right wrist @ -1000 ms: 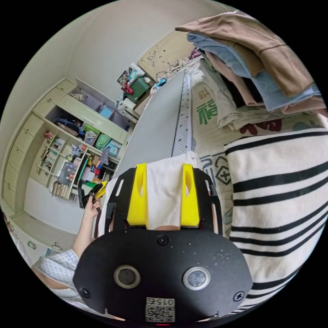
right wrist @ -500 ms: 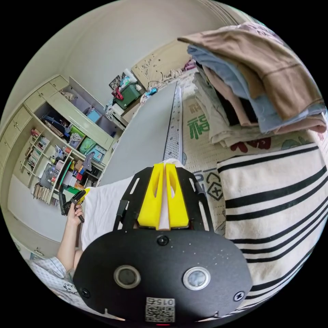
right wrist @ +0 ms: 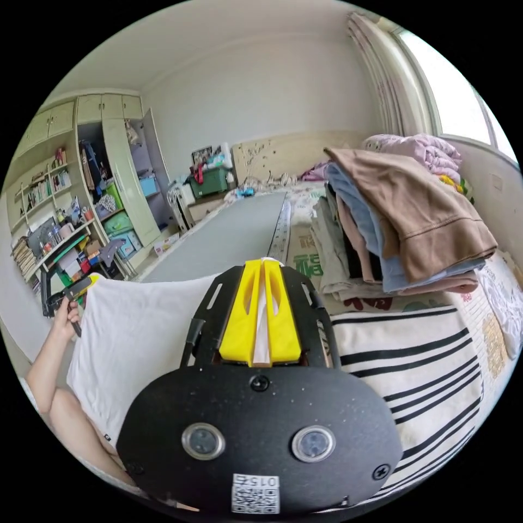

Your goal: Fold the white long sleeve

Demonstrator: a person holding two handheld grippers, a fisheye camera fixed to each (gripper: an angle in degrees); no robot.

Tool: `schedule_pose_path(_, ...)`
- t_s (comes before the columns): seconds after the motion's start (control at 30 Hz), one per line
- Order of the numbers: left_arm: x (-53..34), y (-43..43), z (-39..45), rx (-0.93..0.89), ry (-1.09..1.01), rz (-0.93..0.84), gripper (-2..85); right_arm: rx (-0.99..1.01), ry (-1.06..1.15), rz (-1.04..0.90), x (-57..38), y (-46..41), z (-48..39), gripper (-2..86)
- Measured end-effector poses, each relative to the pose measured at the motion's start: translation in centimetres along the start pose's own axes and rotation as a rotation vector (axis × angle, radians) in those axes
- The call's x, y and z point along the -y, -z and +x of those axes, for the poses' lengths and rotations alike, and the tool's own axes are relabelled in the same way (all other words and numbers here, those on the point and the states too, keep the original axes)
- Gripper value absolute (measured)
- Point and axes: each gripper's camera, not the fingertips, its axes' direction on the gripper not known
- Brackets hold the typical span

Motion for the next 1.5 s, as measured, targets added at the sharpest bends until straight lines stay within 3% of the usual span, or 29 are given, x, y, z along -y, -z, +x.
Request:
schedule_pose_path(0.2,-0.4,-1.6,2.1,0.122,-0.003,-0.137,11.4,0.050,-0.050,-0.205,-4.4,-1.2,5.8,7.2)
schedule_pose_path(0.3,-0.5,1.7,6.4,0.067,-0.161,-0.068,10.8,0.259,0.113,-0.191,-6.6,2.2,6.2,6.9)
schedule_pose_path(0.47,-5.4,5.4,17.5,-0.324,-0.622,-0.243,9.9,0.727,0.577,-0.294,-14.6,8.7,0.9,7.6)
schedule_pose_path(0.57,-9.8,6.3,23.4,-0.425,-0.836,-0.394,10.7,0.768,0.811,-0.388,-20.2,11.1,-2.5,10.0)
schedule_pose_path(0.67,-12.9,6.4,27.3,-0.485,-0.923,-0.499,10.9,0.766,0.914,-0.461,-24.4,11.9,-3.6,11.6)
schedule_pose_path(0.73,-14.2,6.3,28.7,-0.543,-0.926,-0.590,11.0,0.750,0.897,-0.516,-25.8,11.6,-3.3,11.7)
schedule_pose_path(0.83,-16.2,6.9,29.5,-0.475,-0.892,-0.644,12.1,0.690,0.903,-0.540,-27.1,11.9,-2.8,11.4)
schedule_pose_path(0.97,-18.5,9.7,30.6,-0.277,-0.879,-0.522,11.8,0.708,0.834,-0.548,-27.9,12.4,-2.8,12.6)
schedule_pose_path(1.23,-19.8,15.0,30.8,-0.203,-0.740,-0.316,11.5,0.592,0.630,-0.307,-29.8,16.9,-0.5,11.7)
schedule_pose_path(1.37,-21.3,15.9,28.4,-0.185,-0.593,-0.229,11.8,0.344,0.670,-0.264,-31.8,15.5,-2.4,11.5)
schedule_pose_path(1.5,-21.4,16.6,27.2,-0.152,-0.506,-0.125,11.0,0.346,0.617,-0.274,-32.2,13.3,-2.1,11.8)
